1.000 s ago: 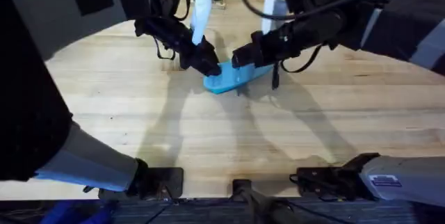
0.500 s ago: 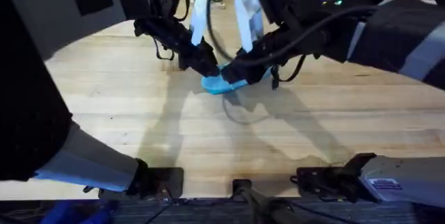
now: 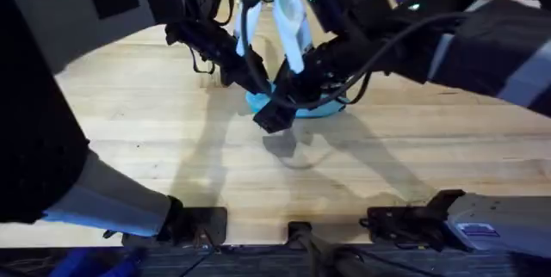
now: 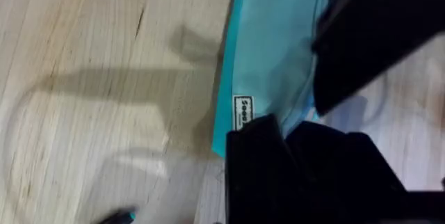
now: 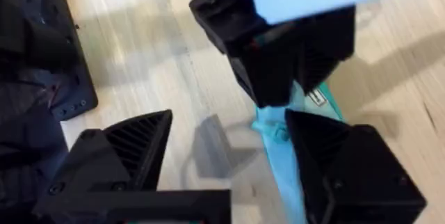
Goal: Unzip the bag, pick up the pens from the table one at a time and place them inside, then zip the bag closed.
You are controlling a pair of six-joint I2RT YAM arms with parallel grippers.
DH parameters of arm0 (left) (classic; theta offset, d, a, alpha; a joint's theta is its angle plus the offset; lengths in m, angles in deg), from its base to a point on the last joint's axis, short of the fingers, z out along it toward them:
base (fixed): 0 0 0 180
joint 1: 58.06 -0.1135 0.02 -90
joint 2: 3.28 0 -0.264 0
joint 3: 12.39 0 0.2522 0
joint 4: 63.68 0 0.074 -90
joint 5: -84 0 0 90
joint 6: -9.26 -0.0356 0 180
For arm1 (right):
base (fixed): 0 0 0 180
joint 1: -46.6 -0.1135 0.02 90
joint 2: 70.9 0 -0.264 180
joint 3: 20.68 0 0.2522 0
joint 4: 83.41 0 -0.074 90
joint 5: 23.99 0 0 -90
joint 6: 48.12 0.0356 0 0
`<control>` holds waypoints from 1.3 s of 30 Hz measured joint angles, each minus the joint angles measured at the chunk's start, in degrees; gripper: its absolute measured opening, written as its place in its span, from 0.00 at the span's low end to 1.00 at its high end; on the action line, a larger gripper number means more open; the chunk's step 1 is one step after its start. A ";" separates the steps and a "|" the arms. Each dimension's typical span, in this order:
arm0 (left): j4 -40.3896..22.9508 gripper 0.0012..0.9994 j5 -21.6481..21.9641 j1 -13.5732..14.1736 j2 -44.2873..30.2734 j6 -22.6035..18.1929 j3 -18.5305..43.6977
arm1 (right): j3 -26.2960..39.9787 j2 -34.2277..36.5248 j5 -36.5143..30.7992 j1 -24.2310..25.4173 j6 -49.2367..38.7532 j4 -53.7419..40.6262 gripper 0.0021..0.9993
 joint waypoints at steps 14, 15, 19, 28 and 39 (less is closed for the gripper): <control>0.05 0.12 0.01 0.00 0.00 -0.19 0.00 | 0.07 -11.58 0.95 14.18 0.76 -5.73 1.00; 0.21 0.29 -0.04 0.00 0.00 -0.03 0.00 | 0.07 -11.92 0.95 15.00 0.76 -5.75 1.00; 0.39 0.92 -0.31 0.24 0.00 0.00 0.00 | 0.09 -12.16 0.95 17.15 0.80 -6.23 1.00; 0.52 0.99 -0.42 0.33 0.00 0.26 0.00 | 0.09 -12.16 0.97 18.37 1.00 -6.29 1.00; -6.10 0.99 -0.42 -0.70 1.94 0.28 5.71 | 0.82 -12.16 0.97 18.37 -0.36 -9.27 1.00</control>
